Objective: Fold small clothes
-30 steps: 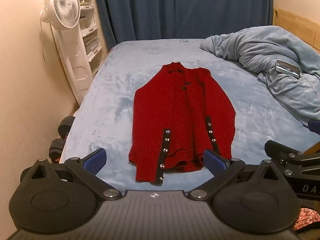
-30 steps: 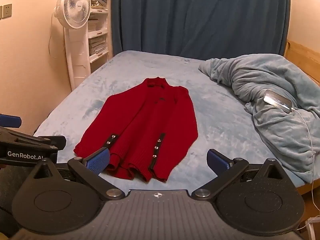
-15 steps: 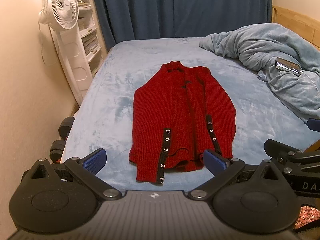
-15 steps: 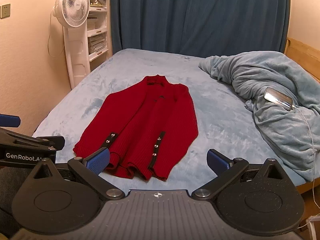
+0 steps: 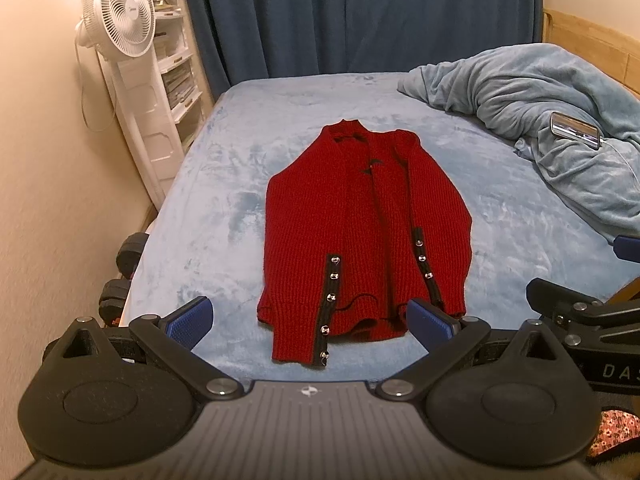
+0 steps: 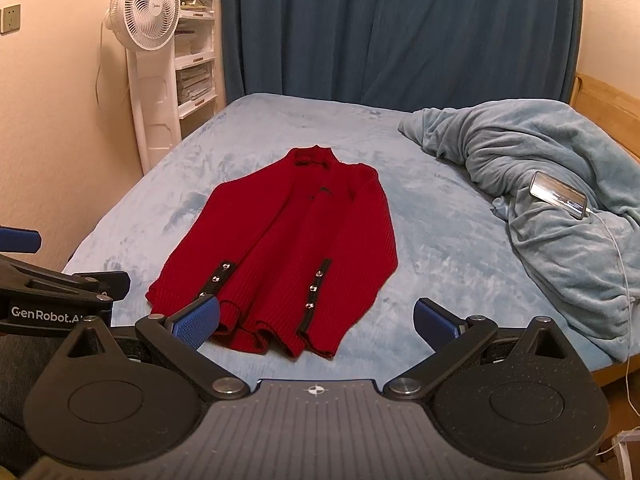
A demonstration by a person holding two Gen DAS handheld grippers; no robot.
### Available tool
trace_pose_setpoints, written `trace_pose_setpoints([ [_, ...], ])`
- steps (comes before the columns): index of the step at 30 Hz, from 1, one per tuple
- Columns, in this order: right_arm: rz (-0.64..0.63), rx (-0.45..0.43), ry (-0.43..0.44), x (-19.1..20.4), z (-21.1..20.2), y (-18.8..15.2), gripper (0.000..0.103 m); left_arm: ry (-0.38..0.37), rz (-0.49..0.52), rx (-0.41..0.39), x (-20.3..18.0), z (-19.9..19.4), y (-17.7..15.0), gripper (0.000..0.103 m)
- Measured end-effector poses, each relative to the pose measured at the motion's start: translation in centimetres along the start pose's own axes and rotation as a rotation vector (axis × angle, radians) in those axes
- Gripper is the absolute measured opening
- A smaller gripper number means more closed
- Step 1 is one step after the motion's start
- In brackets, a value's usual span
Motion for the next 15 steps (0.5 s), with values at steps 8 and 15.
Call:
trace_pose_setpoints([
  [8,0.001,0.004,0.001,0.09,0.08,0.01,0.102,0.003,0.003,0.005,-0.20,0.06,-0.21,0.103],
  [15,-0.005,0.006,0.000,0.24,0.13,-0.32,0.102,0.000,0.004,0.006,-0.05,0.06,-0.33,0.103],
])
Point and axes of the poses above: each gripper's, at about its wrist camera, not at the fingertips, and z roughly the way its jaws point, x to its left, y to its top, the point moved 8 cm from there along z, roughly the way its jaws point, and after that the axes turned 8 degrees about y, right-handed, at the moved point
